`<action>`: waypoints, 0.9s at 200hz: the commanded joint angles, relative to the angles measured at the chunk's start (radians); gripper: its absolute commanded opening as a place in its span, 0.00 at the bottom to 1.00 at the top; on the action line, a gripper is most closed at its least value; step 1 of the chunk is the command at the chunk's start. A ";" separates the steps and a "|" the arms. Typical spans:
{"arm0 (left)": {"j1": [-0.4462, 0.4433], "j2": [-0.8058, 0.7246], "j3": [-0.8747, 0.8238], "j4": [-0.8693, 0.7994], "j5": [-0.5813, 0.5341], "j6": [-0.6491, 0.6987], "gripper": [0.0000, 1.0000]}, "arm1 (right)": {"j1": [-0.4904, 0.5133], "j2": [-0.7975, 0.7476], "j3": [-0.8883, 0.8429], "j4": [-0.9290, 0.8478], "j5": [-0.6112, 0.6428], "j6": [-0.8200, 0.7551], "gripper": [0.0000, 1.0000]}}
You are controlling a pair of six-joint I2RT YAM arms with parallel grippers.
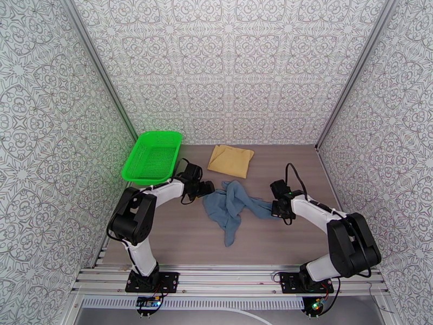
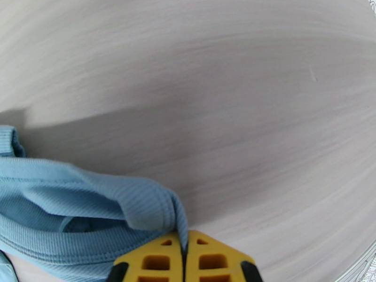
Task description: Fold and stack the mixed laundry pile
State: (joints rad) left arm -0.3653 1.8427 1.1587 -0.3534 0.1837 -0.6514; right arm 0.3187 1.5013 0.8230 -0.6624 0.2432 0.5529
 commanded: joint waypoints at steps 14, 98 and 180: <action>0.006 0.072 0.065 -0.013 -0.043 0.044 0.79 | -0.007 -0.007 -0.018 0.000 -0.010 0.002 0.00; -0.043 0.189 0.103 -0.055 -0.109 0.079 0.10 | -0.008 -0.007 -0.004 0.001 -0.038 -0.022 0.00; -0.126 0.059 0.032 -0.069 -0.252 0.149 0.00 | 0.043 0.039 0.363 -0.003 -0.480 -0.372 0.60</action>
State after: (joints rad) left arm -0.4366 1.9553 1.2278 -0.3721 -0.0143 -0.5472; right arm 0.3256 1.5021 1.0107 -0.6678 -0.0433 0.3336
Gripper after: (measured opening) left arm 0.035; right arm 0.554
